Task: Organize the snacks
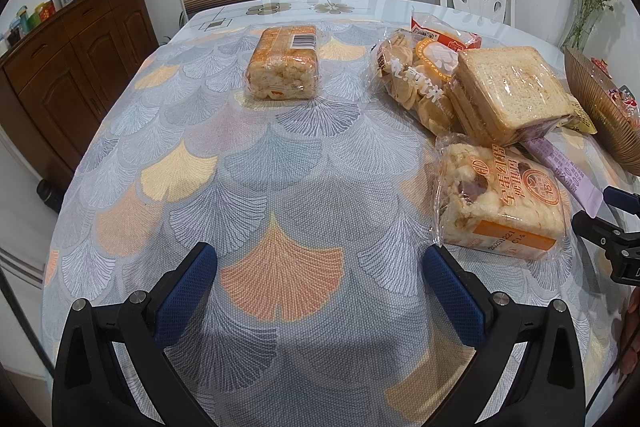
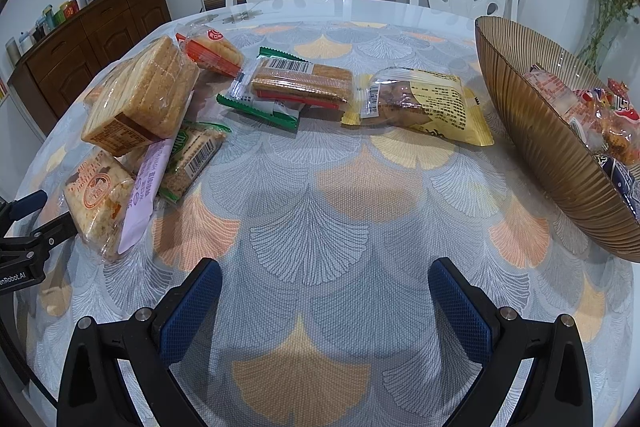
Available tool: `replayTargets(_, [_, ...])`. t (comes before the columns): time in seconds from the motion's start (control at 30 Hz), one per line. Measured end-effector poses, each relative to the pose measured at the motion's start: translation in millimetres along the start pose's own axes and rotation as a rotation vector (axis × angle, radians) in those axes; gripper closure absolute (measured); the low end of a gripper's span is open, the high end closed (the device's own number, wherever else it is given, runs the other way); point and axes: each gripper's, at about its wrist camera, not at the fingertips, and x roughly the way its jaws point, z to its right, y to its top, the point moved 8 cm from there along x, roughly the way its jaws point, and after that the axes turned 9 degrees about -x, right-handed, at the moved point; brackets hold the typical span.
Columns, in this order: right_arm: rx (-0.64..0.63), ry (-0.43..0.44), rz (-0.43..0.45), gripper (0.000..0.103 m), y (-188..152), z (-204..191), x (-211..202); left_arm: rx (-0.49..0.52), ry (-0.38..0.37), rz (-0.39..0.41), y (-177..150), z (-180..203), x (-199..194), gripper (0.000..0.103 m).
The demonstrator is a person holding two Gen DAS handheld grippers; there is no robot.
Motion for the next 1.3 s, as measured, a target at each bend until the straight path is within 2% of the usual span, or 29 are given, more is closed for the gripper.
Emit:
replayTargets(0.27, [0.002,0.019,0.005,0.0,-0.6,2.4,-0.5,0.0,0.0,0.0,-0.2,0.0,-0.1,0.0])
replayTargets(1.0, [-0.005,-0.001,-0.003,0.0,-0.9,0.1,-0.7,0.001,0.001,0.001,-0.1,-1.2,0.1,0.0])
replayTargets(1.1, [-0.005,0.0,-0.004,0.0,-0.9,-0.1,-0.8,-0.009,0.0,-0.019,-1.6,-1.7,-0.6,0.0])
replayTargets(1.2, [-0.006,-0.003,-0.006,0.0,-0.8,0.1,-0.3,-0.003,-0.002,-0.072,-5.4,-1.4,-2.4,0.0])
replayTargets(1.3, [-0.006,-0.005,-0.008,0.0,-0.3,0.3,0.8,0.005,0.002,-0.066,-5.8,-0.1,-4.0,0.0])
